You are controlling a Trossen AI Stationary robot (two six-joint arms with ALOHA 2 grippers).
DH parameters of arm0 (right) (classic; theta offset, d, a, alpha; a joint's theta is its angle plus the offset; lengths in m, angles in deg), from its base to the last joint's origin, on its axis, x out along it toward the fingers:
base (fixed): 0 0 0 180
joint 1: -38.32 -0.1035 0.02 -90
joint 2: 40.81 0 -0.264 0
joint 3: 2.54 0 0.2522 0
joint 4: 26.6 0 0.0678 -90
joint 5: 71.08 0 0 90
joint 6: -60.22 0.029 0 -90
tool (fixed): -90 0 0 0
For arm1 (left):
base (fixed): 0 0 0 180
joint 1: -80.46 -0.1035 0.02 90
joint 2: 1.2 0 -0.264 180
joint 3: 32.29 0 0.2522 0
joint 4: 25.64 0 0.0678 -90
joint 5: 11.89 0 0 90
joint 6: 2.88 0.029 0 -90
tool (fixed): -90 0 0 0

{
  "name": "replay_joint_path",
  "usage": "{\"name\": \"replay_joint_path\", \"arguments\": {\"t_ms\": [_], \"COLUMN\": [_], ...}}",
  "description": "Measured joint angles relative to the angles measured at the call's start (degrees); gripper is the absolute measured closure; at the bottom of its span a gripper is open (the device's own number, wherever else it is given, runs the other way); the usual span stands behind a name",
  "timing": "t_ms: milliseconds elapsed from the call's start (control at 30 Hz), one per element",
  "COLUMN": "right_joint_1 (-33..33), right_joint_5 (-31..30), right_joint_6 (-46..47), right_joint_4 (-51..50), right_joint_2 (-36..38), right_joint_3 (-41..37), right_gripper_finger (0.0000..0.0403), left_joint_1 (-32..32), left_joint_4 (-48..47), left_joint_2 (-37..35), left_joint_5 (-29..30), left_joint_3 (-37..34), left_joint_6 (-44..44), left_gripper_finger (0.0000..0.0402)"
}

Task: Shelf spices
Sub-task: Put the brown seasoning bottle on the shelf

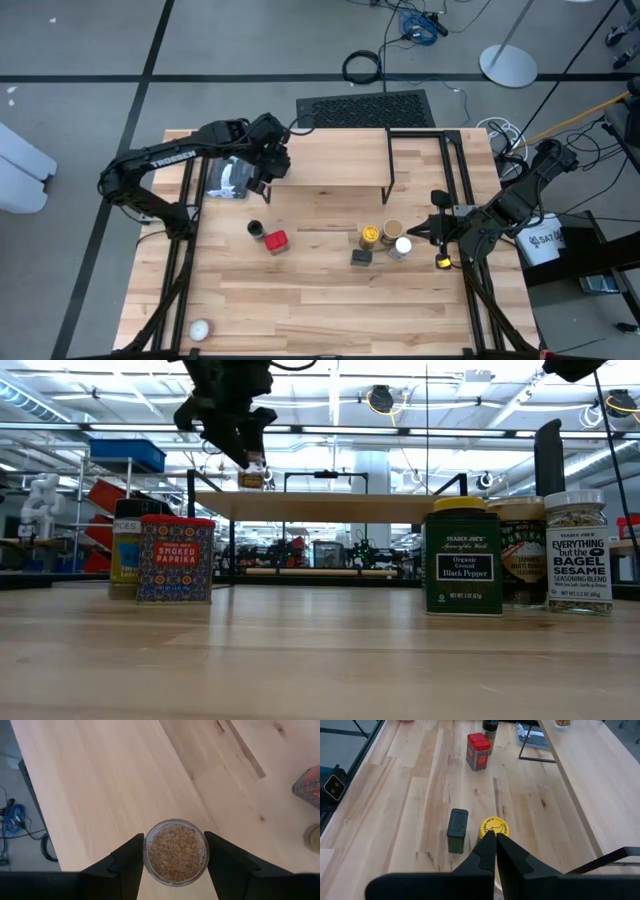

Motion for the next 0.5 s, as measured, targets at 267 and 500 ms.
{"name": "replay_joint_path", "arguments": {"t_ms": [267, 500], "right_joint_1": [0.0, 0.47], "right_joint_5": [-0.62, -4.57], "right_joint_6": [-2.17, -4.79], "right_joint_4": [0.0, 0.04], "right_joint_2": [0.0, 0.0], "right_joint_3": [0.0, 0.0], "right_gripper_finger": [0.0403, 0.0403], "left_joint_1": [-3.43, -6.32], "left_joint_4": [-2.83, -3.26], "left_joint_2": [0.08, 0.08], "left_joint_5": [-0.7, -7.8], "left_joint_3": [0.0, 0.0], "left_joint_6": [0.58, -0.37], "left_gripper_finger": [0.0205, 0.0205]}}
